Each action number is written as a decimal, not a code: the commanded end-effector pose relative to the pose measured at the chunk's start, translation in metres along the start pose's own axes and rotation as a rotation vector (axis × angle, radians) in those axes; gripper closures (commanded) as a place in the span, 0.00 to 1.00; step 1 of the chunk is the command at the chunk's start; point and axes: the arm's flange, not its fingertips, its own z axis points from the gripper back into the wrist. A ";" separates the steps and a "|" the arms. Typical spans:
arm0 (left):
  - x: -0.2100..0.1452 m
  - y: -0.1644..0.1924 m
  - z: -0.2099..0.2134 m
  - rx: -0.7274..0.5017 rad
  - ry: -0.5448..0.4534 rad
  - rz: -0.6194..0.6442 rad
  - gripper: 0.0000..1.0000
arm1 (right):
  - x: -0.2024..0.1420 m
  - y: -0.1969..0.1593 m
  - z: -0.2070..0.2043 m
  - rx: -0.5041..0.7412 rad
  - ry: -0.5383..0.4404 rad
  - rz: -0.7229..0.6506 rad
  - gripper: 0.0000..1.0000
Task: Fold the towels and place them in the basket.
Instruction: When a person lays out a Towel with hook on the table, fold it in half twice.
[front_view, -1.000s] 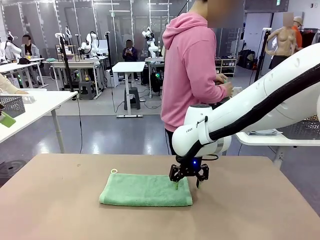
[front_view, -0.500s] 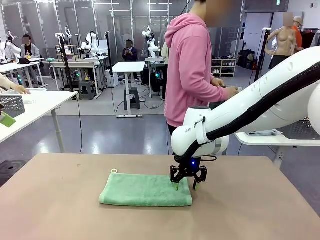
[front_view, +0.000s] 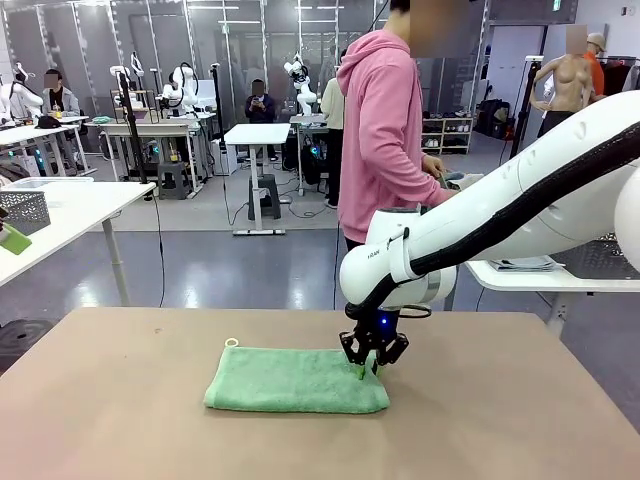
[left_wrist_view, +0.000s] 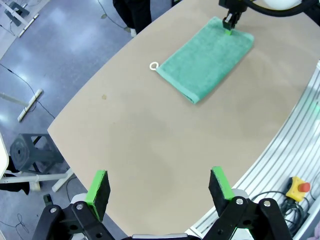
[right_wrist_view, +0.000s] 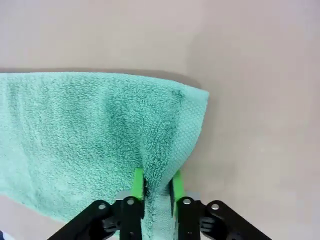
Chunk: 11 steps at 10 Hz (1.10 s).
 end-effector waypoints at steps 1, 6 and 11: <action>0.002 0.004 0.001 0.005 0.001 -0.006 0.00 | 0.004 0.000 -0.014 -0.016 0.022 -0.023 1.00; 0.002 0.004 0.001 0.005 0.001 -0.006 0.00 | -0.006 -0.006 0.001 -0.029 0.020 -0.010 1.00; 0.002 0.004 0.001 0.005 0.001 -0.006 0.00 | -0.033 -0.067 0.059 -0.096 -0.006 -0.033 1.00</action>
